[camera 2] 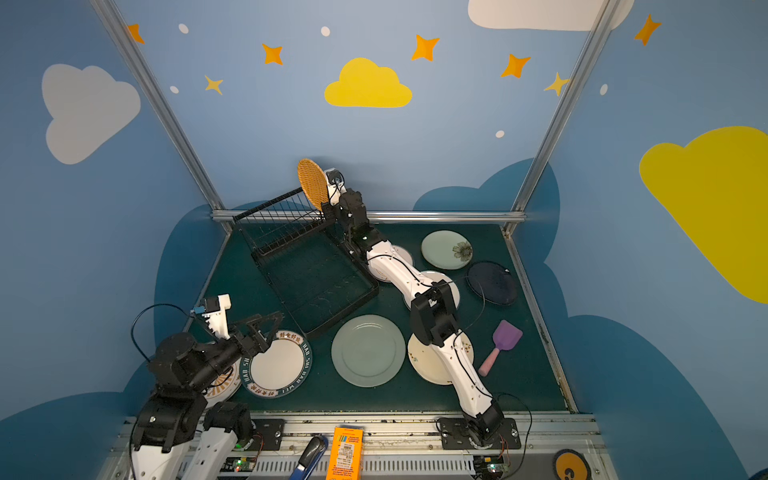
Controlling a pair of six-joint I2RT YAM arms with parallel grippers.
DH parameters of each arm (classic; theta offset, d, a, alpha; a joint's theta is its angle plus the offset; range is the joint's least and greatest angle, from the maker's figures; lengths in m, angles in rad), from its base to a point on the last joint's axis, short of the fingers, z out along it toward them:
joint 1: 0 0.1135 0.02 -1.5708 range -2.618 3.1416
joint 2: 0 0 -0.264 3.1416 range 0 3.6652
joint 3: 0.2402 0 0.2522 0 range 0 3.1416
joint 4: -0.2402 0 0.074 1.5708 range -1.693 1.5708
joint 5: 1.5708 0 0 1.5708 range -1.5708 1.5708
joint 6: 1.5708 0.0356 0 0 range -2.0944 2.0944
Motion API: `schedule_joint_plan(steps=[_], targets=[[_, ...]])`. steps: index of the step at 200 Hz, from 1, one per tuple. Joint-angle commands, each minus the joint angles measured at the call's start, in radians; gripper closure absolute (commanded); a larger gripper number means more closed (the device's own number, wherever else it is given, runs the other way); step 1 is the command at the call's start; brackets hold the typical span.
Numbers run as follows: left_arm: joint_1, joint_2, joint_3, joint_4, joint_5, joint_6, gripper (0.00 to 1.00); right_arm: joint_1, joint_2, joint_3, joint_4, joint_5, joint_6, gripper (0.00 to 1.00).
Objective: Load the plates into the dish rack
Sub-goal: 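Move the woven plate over the rack's upper tier and lower it into a slot, then open the right gripper and draw it back from the plate in the rack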
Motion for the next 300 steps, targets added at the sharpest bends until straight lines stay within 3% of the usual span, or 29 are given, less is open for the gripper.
schedule_joint_plan(steps=[1, 31, 180, 300], targets=[[0.004, -0.008, -0.003, 0.027, 0.010, 0.006, 0.00, 0.018, -0.018, 0.020, 0.039, 0.052, -0.031, 1.00], [0.004, -0.011, -0.003, 0.027, 0.010, 0.006, 0.00, 0.028, -0.020, 0.010, 0.045, 0.093, -0.048, 1.00], [0.004, -0.020, -0.005, 0.029, 0.012, 0.005, 0.00, 0.046, -0.005, 0.010, -0.079, -0.035, -0.011, 1.00], [0.005, -0.023, -0.005, 0.027, 0.007, 0.005, 0.00, 0.043, -0.032, 0.030, -0.106, -0.038, 0.007, 0.55]])
